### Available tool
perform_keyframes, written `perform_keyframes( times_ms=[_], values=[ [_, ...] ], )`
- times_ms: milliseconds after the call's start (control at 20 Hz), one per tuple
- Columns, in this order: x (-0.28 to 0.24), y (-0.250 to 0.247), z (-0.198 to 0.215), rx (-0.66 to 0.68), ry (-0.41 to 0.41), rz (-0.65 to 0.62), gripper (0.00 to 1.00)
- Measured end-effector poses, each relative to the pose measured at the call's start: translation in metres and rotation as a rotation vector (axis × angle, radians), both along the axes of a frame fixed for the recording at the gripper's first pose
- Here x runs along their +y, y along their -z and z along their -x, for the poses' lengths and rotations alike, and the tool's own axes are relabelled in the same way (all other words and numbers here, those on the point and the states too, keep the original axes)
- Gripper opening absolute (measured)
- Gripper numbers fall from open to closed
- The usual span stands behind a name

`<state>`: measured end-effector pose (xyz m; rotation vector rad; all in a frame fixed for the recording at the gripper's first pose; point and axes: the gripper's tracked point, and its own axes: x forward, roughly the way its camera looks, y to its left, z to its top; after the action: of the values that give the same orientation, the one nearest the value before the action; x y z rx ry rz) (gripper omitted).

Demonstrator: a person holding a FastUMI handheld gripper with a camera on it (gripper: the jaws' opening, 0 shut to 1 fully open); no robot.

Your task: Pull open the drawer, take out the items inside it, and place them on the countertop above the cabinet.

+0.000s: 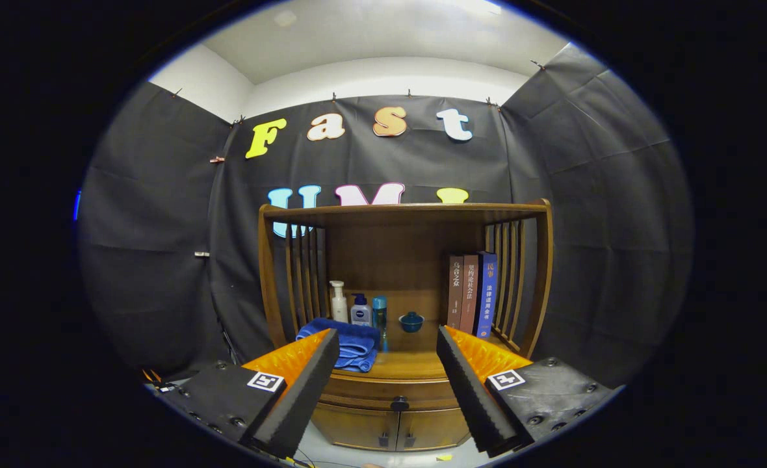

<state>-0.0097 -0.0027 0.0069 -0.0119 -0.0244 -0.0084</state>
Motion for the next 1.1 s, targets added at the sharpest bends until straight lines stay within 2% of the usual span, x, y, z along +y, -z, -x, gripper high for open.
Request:
perform_keyframes(
  times_ms=[750,1100],
  values=[
    [-0.002,0.011,-0.002,0.021,0.011,0.003,0.98],
    [-0.007,0.055,-0.032,0.103,0.022,-0.003,0.98]
  ],
)
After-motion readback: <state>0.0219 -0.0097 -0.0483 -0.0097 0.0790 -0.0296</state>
